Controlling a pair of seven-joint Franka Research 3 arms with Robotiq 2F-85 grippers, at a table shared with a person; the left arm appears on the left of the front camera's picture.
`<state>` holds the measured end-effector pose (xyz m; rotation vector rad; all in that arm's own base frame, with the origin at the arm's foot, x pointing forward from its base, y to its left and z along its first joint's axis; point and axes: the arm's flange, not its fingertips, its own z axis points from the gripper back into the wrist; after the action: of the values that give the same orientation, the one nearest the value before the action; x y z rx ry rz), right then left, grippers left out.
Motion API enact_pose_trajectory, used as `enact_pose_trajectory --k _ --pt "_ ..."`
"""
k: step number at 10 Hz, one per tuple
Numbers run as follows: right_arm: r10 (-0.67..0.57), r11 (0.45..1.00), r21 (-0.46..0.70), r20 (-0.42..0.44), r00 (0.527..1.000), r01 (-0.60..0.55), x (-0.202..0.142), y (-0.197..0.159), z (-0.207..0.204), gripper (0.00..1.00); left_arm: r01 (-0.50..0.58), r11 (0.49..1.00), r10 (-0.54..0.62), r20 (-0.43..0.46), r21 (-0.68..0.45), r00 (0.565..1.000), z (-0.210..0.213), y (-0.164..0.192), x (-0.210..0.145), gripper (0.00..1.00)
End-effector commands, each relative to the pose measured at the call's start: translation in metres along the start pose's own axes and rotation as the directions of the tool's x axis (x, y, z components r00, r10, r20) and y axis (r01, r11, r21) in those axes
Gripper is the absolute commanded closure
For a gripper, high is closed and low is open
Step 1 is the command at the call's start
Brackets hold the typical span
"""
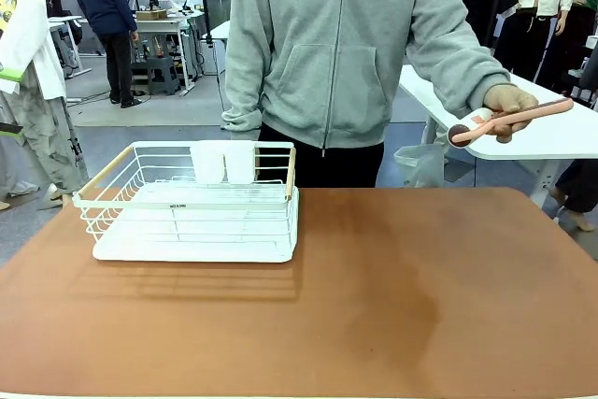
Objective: Clean the table.
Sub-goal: Pick up the Lint Roller when the human hands it over.
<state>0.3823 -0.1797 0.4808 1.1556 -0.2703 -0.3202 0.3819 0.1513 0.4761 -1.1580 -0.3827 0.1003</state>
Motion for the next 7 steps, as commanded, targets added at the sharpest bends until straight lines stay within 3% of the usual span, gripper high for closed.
enact_pose_trajectory --k 1,7 --pt "0.012 1.000 0.017 0.005 1.000 -0.012 -0.0025 0.0022 0.0003 0.00 0.005 1.000 -0.005 0.004 -0.012 1.000 0.0016 -0.0003 -0.0007 0.00" --pt "0.012 1.000 0.017 0.005 1.000 -0.012 -0.0025 0.0022 0.0003 0.00 0.005 1.000 -0.005 0.004 -0.012 1.000 0.0016 -0.0003 -0.0007 0.00"
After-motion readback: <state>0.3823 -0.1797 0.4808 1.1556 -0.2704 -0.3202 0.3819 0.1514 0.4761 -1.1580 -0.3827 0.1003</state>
